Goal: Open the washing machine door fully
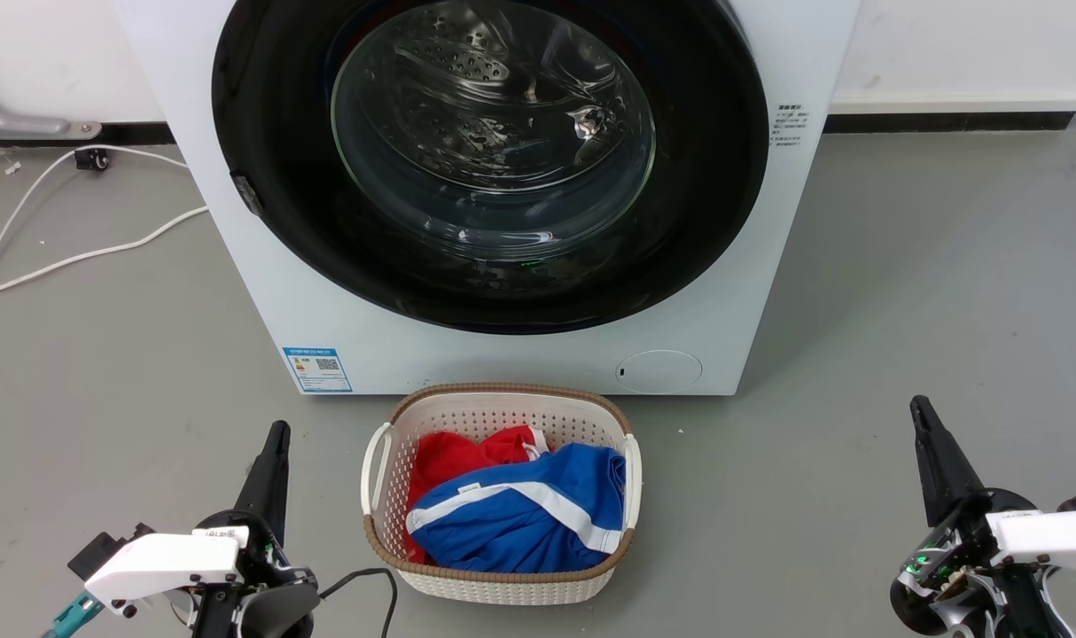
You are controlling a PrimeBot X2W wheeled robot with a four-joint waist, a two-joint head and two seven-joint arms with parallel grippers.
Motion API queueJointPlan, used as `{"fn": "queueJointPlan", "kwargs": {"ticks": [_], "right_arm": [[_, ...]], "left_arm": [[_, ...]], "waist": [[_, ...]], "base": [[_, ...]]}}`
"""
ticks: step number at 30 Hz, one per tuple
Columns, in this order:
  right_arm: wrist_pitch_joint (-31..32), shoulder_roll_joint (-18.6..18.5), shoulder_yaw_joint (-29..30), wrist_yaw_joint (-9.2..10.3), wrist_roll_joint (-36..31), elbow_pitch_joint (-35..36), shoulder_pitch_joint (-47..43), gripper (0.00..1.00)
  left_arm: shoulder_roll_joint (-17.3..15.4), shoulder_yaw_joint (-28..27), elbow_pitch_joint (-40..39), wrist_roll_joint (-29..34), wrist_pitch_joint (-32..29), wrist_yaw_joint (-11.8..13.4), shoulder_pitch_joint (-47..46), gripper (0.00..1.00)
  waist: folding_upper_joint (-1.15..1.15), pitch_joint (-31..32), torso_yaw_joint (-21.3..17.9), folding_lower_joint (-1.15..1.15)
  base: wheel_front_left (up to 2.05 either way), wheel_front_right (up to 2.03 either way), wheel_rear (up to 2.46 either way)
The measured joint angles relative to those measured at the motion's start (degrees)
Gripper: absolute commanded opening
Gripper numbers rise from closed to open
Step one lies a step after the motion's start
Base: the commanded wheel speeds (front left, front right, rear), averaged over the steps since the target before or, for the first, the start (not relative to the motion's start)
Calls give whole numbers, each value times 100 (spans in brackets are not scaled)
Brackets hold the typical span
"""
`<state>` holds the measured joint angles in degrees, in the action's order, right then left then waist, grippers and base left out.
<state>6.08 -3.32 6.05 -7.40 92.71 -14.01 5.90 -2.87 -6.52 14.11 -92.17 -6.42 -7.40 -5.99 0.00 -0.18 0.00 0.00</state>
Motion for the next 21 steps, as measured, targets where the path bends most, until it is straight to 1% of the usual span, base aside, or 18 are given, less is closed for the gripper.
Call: {"fn": "queueJointPlan", "kwargs": {"ticks": [3,4,7,14,21], "right_arm": [[1,1,2,0,0,0,0,0],[0,2,-1,0,1,-27,-16,100],[-12,16,-12,2,1,-137,-164,100],[-211,24,-102,2,-67,-33,-188,100],[-403,18,-208,2,-378,91,-197,100]], "left_arm": [[0,0,0,0,0,0,0,0],[4,3,31,0,3,1,15,100],[27,30,149,1,13,8,148,100],[27,222,64,36,215,8,164,100],[14,396,-86,356,412,8,157,100]], "waist": [[0,0,0,0],[0,0,0,0],[0,0,0,0],[0,-5,0,0],[0,-21,5,0]], "base": [[0,0,0],[0,0,0],[0,0,0],[0,0,0],[0,0,0]]}}
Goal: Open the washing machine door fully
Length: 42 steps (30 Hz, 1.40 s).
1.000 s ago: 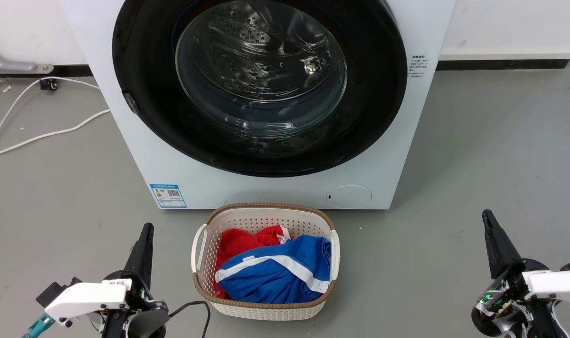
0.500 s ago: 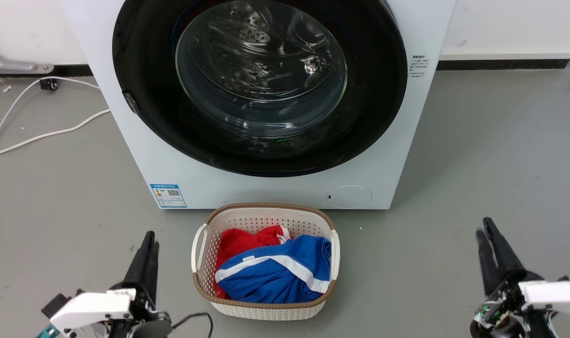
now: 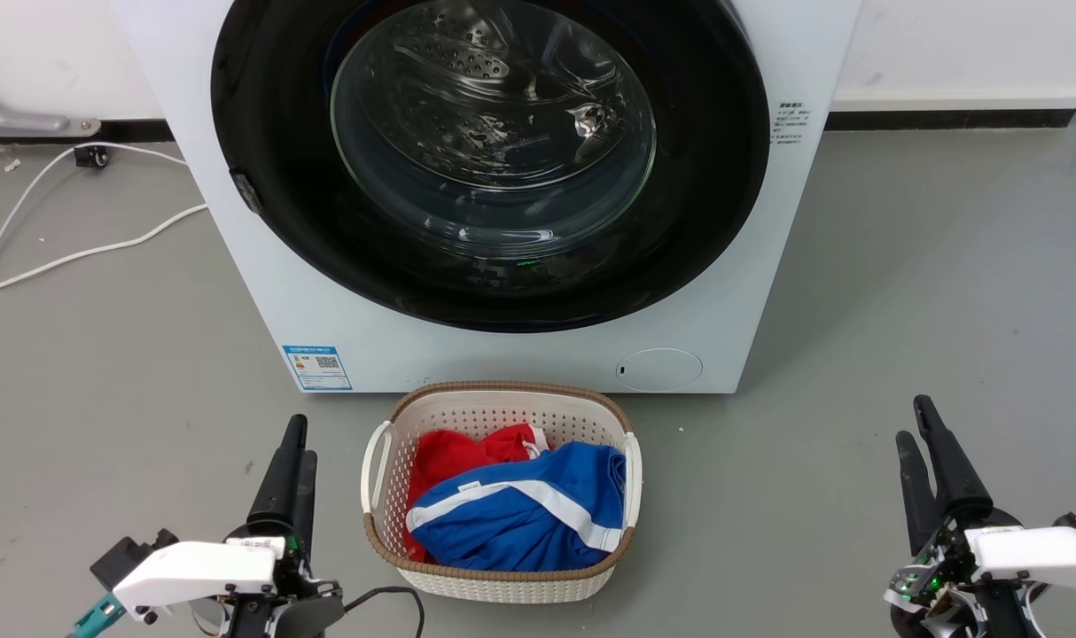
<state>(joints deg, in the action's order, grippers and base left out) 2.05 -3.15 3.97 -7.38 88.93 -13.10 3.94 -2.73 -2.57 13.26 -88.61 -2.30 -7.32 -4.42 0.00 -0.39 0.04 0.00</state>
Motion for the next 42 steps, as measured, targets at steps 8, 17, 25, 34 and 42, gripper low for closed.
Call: {"fn": "queueJointPlan", "kwargs": {"ticks": [8,17,25,34,42], "right_arm": [[-192,-27,-33,0,-967,152,-15,100],[-407,-14,-7,0,-2581,304,-53,100],[-543,9,42,-1,-3697,444,-147,100],[-517,14,109,-1,-4626,598,-214,100],[-449,15,98,-2,-5391,724,-280,100]], "left_arm": [[-11,89,-113,1066,198,0,-31,100],[0,176,-222,2599,410,0,-49,100],[0,356,-314,3615,570,31,-49,100],[-102,620,-356,4701,738,101,-69,100],[-243,831,-293,5388,872,245,-90,100]], "waist": [[0,-5,11,0],[0,7,20,0],[0,9,31,0],[0,6,44,0],[0,9,55,0]], "base": [[0,0,0],[0,0,0],[0,0,0],[0,0,0],[0,0,0]]}}
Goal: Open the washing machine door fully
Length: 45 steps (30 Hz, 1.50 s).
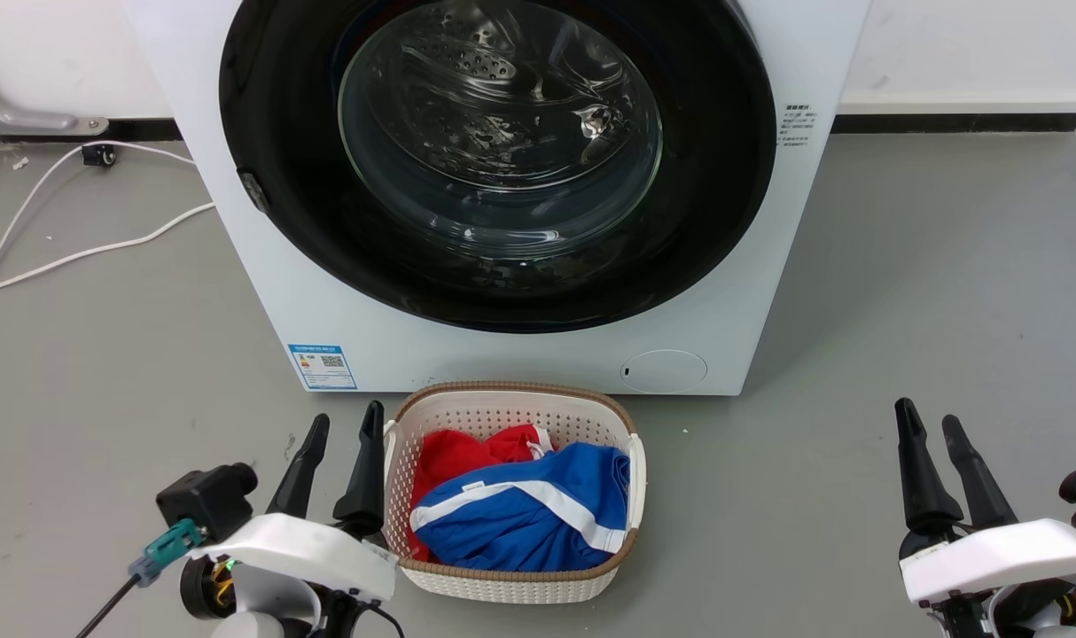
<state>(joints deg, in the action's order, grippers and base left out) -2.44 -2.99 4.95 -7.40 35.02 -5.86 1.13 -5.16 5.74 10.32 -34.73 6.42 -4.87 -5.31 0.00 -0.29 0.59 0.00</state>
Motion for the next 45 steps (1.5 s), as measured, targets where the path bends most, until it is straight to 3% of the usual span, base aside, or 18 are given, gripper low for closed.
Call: {"fn": "queueJointPlan", "kwargs": {"ticks": [16,45], "right_arm": [[79,1,14,0,-1261,326,-117,100],[-4,2,41,-1,-2687,527,-233,100]], "left_arm": [[-226,413,26,1092,278,287,-98,100],[-194,541,254,2119,648,181,-176,100]], "waist": [[0,-6,21,0],[0,0,83,0]], "base": [[0,0,0],[0,0,0]]}}
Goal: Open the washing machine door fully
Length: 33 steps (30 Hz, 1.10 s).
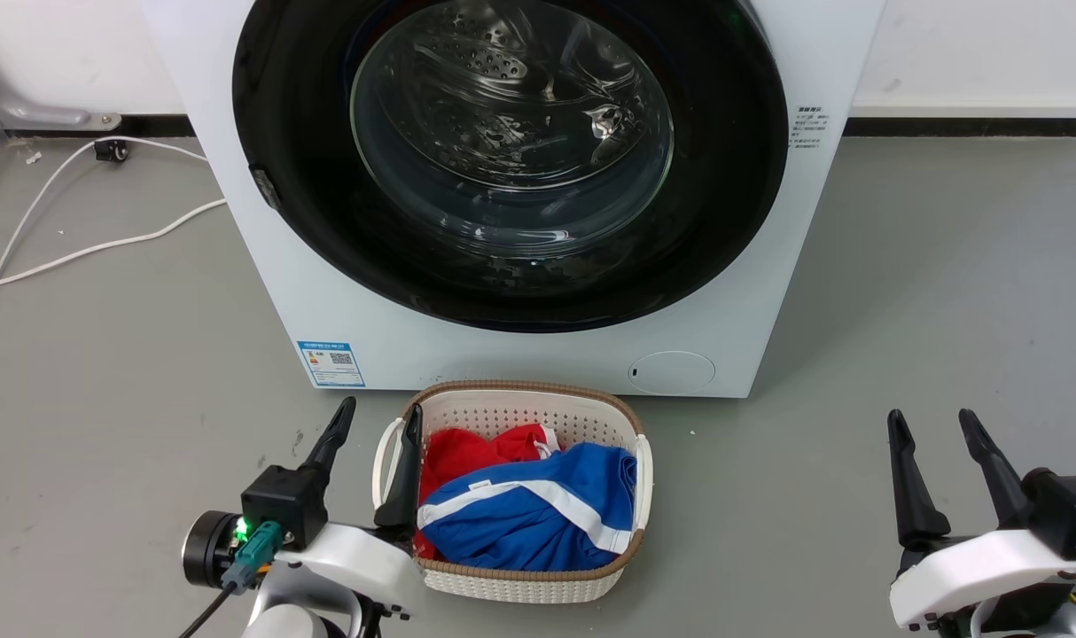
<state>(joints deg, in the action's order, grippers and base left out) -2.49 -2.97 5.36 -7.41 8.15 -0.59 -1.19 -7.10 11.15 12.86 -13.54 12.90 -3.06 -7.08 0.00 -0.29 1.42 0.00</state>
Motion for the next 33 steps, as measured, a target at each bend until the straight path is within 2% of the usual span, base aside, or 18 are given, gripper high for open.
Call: {"fn": "queueJointPlan", "kwargs": {"ticks": [21,33], "right_arm": [[-252,1,1,-9,-472,-131,2,100],[-363,1,-18,-8,-415,-339,69,100]], "left_arm": [[182,-143,270,531,201,-231,-30,100],[241,-232,405,472,209,-308,-57,100]], "waist": [[0,3,-9,0],[0,10,-25,0]], "base": [[0,0,0],[0,0,0]]}}
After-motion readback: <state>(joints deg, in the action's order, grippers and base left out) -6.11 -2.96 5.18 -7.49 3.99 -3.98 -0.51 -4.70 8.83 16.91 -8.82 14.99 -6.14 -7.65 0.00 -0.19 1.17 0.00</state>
